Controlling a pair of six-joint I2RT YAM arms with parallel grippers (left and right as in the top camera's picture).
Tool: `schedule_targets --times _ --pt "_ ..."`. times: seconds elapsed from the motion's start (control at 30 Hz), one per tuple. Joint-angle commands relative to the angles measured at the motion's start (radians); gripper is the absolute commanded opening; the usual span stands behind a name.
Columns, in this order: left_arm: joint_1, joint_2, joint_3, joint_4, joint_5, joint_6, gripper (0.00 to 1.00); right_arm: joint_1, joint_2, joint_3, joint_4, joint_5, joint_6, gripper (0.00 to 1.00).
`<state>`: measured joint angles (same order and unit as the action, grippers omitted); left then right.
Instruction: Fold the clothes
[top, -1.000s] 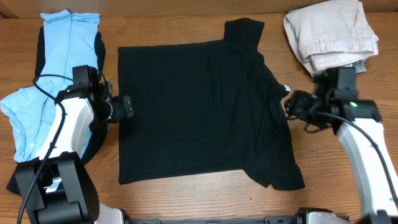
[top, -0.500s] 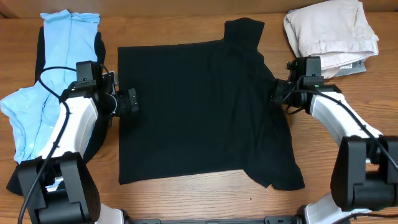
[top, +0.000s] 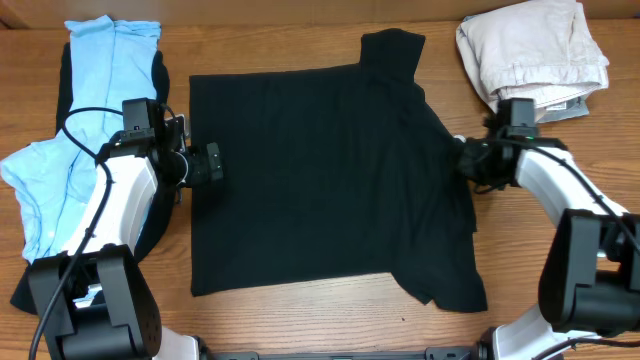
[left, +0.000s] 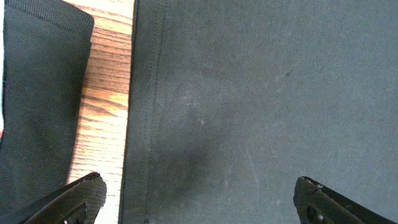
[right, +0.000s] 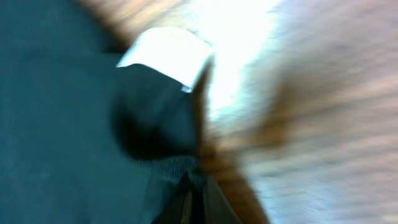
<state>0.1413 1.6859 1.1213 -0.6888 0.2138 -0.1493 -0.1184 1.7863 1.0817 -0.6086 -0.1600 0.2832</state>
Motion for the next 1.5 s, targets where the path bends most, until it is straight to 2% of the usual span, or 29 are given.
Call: schedule_targets --times 0.0,0.47,0.63,0.7,0.87,1.03,1.1,1.23,1.4,1.43,1.47 --pt "-0.006 -0.018 0.016 -0.003 0.015 0.023 1.00 -0.070 -0.040 0.013 -0.048 0.002 0.032 0.04" --pt "-0.005 -0.018 0.016 -0.047 -0.039 0.023 1.00 -0.232 -0.040 0.013 -0.238 0.021 0.058 0.07" --pt "-0.002 -0.018 0.044 -0.062 -0.041 0.024 1.00 -0.257 -0.045 0.077 -0.276 -0.070 0.000 0.33" --pt "-0.002 -0.018 0.132 -0.143 -0.041 0.030 1.00 -0.257 -0.071 0.164 -0.349 -0.088 -0.027 0.40" --pt "-0.003 -0.019 0.421 -0.399 -0.042 0.041 1.00 -0.248 -0.203 0.407 -0.563 -0.089 -0.056 0.44" --pt "-0.006 -0.023 0.662 -0.682 -0.060 -0.012 1.00 -0.190 -0.377 0.493 -0.701 -0.088 -0.053 0.50" --pt "-0.007 -0.044 0.684 -0.760 -0.085 -0.051 0.98 -0.145 -0.447 0.493 -0.755 -0.069 -0.026 0.52" --pt "-0.008 -0.109 0.668 -0.857 -0.183 -0.126 1.00 -0.021 -0.559 0.489 -0.890 0.079 0.124 0.52" --pt "-0.010 -0.251 0.515 -0.854 -0.196 -0.214 1.00 0.144 -0.629 0.488 -1.075 0.250 0.371 0.54" --pt "-0.011 -0.284 0.464 -0.833 -0.199 -0.238 1.00 0.166 -0.634 0.487 -1.085 0.261 0.396 0.55" --pt "-0.011 -0.326 0.390 -0.802 -0.198 -0.277 1.00 0.200 -0.644 0.474 -1.085 0.240 0.400 0.65"
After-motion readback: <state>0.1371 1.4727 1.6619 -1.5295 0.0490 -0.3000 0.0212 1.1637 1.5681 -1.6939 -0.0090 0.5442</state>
